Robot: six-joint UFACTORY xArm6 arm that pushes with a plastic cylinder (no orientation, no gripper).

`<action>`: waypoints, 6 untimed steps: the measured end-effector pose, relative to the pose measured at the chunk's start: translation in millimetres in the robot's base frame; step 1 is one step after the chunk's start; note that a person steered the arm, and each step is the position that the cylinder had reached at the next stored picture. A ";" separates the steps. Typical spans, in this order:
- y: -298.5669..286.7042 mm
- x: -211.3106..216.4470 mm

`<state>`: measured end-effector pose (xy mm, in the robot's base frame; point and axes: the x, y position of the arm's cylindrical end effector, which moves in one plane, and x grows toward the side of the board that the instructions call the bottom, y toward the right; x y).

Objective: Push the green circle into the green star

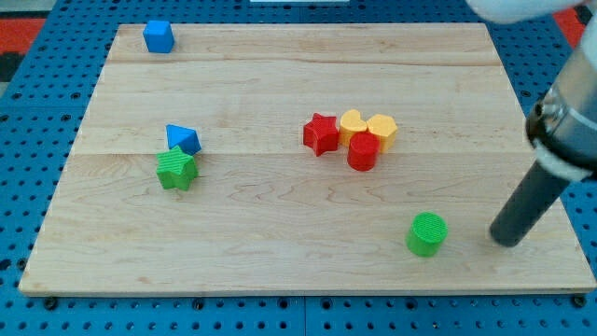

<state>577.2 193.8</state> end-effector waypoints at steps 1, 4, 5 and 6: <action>-115.6 -4.1; -175.2 -64.3; -275.0 -84.8; -306.0 -86.6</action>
